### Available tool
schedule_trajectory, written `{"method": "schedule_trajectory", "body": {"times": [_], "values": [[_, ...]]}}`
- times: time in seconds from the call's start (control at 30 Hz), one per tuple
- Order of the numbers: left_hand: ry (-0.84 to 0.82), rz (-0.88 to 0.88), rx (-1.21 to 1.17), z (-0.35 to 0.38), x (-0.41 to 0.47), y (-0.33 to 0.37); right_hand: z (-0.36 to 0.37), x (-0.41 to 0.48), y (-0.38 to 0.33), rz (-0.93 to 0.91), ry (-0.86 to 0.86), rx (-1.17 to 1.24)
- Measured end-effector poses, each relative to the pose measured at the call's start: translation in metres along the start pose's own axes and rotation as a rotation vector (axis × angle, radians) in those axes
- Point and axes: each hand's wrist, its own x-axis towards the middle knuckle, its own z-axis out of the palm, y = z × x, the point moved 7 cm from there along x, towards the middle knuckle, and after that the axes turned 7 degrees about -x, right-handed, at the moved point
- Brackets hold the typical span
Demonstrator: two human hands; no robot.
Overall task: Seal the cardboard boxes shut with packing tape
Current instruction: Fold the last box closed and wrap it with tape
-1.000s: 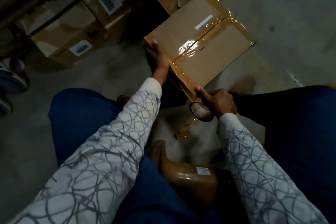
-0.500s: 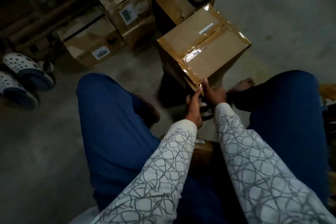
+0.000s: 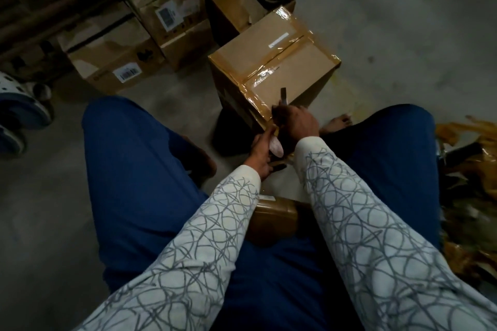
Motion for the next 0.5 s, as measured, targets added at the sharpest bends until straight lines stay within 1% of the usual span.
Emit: {"method": "schedule_trajectory", "body": {"times": [0.1,0.17,0.23,0.33,0.4,0.5], "values": [[0.014,-0.079,0.031,-0.003,-0.002,-0.003,-0.008,0.009,0.0,-0.037,0.011,-0.094],[-0.019,-0.109,0.062,-0.001,-0.011,-0.003,-0.008,0.016,0.001,-0.041,-0.041,-0.124],[-0.043,-0.141,0.131,0.0,-0.01,-0.007,-0.007,0.023,0.0,-0.03,-0.087,-0.178],[-0.052,-0.195,0.114,0.005,-0.017,-0.012,-0.009,0.031,0.004,0.024,-0.112,-0.205],[-0.013,-0.154,0.078,0.01,-0.024,-0.01,-0.008,0.033,0.006,0.033,-0.151,-0.218],[0.077,0.079,-0.043,0.003,-0.009,-0.001,-0.009,0.033,0.006,0.036,-0.163,-0.204]]}}
